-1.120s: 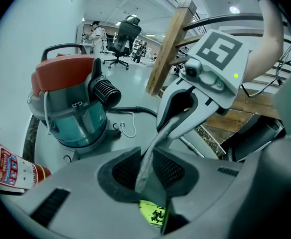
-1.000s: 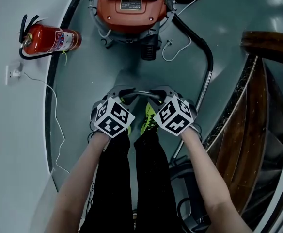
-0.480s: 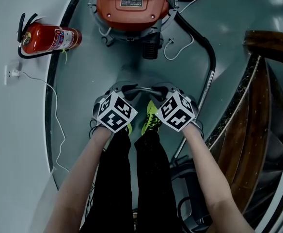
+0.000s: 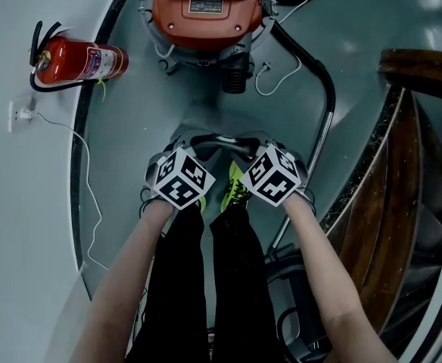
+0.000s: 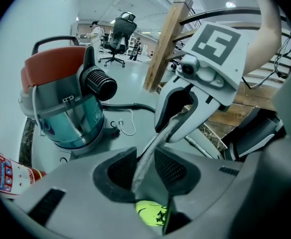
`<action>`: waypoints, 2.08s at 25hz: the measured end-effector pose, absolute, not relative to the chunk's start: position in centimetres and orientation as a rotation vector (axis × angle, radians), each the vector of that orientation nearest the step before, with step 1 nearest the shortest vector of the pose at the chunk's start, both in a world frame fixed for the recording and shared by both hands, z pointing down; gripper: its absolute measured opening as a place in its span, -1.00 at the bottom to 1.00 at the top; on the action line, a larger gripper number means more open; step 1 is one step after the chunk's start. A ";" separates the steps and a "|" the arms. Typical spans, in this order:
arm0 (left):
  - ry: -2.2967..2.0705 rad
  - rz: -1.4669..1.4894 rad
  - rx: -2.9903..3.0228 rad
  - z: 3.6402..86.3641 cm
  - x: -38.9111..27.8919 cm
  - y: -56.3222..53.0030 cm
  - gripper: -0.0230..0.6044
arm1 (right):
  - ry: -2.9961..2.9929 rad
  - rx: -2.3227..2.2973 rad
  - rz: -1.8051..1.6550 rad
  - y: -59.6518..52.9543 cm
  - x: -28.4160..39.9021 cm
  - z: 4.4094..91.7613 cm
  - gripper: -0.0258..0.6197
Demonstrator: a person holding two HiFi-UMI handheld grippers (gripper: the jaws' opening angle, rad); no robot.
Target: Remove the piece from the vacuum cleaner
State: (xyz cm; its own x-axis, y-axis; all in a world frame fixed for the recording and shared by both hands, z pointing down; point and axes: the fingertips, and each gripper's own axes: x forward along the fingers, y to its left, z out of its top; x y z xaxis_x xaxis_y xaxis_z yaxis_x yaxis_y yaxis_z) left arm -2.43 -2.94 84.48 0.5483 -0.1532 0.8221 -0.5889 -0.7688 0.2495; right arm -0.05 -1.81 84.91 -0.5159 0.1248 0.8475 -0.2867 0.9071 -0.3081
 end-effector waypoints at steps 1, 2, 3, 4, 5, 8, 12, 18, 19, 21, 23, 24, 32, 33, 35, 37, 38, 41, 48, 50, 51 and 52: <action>-0.595 1.139 2.277 84.5 -2.4 -2.7 -0.57 | -2.054 0.112 0.516 -1.7 -0.1 84.9 -0.62; -0.592 1.137 2.272 84.6 -2.5 -2.5 -0.55 | -2.055 0.107 0.521 -1.5 -0.1 84.8 -0.60; -0.591 1.133 2.268 84.7 -2.5 -2.3 -0.52 | -2.054 0.103 0.526 -1.4 -0.1 84.8 -0.60; -0.593 1.129 2.263 84.8 -2.6 -2.2 -0.49 | -2.051 0.100 0.528 -1.2 -0.1 84.8 -0.58; -0.597 1.123 2.258 84.8 -2.8 -2.0 -0.48 | -2.048 0.097 0.529 -1.1 -0.1 84.8 -0.58; -0.608 1.116 2.253 84.7 -3.1 -1.8 -0.43 | -2.043 0.096 0.531 -1.0 -0.1 84.7 -0.56; -0.631 1.118 2.264 84.5 -3.6 -2.1 -0.43 | -2.050 0.123 0.545 -1.2 -0.3 84.5 -0.56; -0.730 1.023 2.234 83.5 -4.5 -3.4 -0.43 | -2.076 0.202 0.595 -2.0 -0.3 83.7 -0.59; -0.737 1.019 2.232 83.3 -4.6 -3.5 -0.44 | -2.082 0.220 0.613 -2.1 -0.3 83.4 -0.62; -0.732 1.020 2.232 82.8 -4.7 -3.6 -0.52 | -2.095 0.259 0.645 -2.5 -0.3 82.8 -0.70; -0.726 1.016 2.236 82.2 -4.7 -3.8 -0.57 | -2.101 0.288 0.680 -2.8 -0.2 82.2 -0.74; -0.727 1.008 2.239 81.9 -4.6 -3.9 -0.61 | -2.100 0.297 0.699 -2.9 -0.2 82.0 -0.76; -0.698 0.959 2.234 78.9 -3.7 -3.1 -0.86 | -2.088 0.323 0.816 -2.1 -0.1 79.8 -0.79; -0.685 0.954 2.231 78.6 -3.5 -2.7 -0.87 | -2.090 0.327 0.840 -1.8 -0.1 79.4 -0.80; -0.652 0.941 2.229 78.0 -3.1 -1.9 -0.89 | -2.093 0.334 0.880 -1.3 0.0 78.6 -0.81; -0.620 0.928 2.220 77.0 -2.9 -0.9 -0.90 | -2.093 0.334 0.912 -0.5 0.1 77.7 -0.83; -0.609 0.920 2.208 76.5 -2.8 -0.3 -0.90 | -2.092 0.335 0.928 0.0 0.1 77.2 -0.83; -0.575 0.918 2.181 74.8 -2.7 1.4 -0.90 | -2.090 0.343 0.964 1.1 0.5 75.3 -0.83; -0.584 0.860 2.119 71.1 -3.3 1.7 -0.90 | -2.108 0.371 1.000 2.0 0.6 70.7 -0.83; -0.594 0.834 2.085 70.0 -3.7 1.6 -0.90 | -2.113 0.387 1.021 1.9 0.6 69.2 -0.83; -0.600 0.829 2.073 69.5 -3.9 1.4 -0.90 | -2.116 0.394 1.028 1.7 0.6 68.4 -0.83; -0.606 0.825 2.065 69.0 -4.2 1.3 -0.89 | -2.119 0.401 1.034 1.4 0.5 67.7 -0.83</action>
State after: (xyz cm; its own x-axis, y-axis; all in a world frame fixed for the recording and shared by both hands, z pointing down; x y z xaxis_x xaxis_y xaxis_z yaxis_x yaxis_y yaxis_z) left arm -4.17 1.29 68.96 0.6704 -0.1276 0.7310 -0.6594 -0.5541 0.5080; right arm 0.53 1.44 67.71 -0.6831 0.0370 0.7294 -0.5520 0.6278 -0.5488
